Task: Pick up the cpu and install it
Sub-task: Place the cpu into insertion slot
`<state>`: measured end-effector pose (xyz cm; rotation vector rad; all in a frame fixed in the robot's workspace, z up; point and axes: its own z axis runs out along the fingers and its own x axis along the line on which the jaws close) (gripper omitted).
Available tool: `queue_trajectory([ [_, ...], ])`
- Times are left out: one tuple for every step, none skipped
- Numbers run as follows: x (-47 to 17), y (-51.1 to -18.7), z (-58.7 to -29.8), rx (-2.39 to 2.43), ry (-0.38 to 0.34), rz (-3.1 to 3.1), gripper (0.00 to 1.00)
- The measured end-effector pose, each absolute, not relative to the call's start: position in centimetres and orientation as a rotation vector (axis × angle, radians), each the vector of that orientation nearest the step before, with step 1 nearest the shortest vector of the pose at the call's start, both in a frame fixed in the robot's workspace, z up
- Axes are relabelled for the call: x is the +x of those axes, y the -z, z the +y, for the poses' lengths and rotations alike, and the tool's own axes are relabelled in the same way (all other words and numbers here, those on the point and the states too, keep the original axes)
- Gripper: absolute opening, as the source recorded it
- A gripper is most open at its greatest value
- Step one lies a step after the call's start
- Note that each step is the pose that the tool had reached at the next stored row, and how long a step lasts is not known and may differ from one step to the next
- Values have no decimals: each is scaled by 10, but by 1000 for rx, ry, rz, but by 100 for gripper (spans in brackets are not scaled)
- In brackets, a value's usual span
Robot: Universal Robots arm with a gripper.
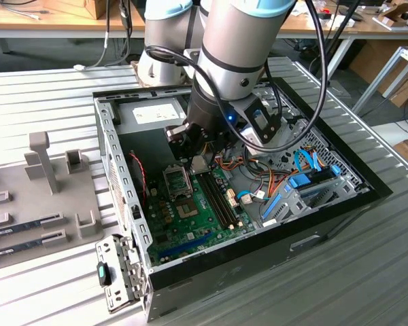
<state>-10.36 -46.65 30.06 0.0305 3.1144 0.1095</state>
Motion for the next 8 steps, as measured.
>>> queue_trajectory([
  [-104,-300,-466,31,-109,3114,47],
  [-104,-300,-467,31,-110,3114,47],
  [-104,-300,-467,31,-110,3114,47],
  [-104,-300,-467,31,-109,3114,47],
  [-104,-300,-467,31,-109,3114,47],
  [-104,-299,-467,31,-109,3114,47],
  [-104,-299,-467,31,-109,3114,47],
  [-104,-299,-467,31,-110,3114,47],
])
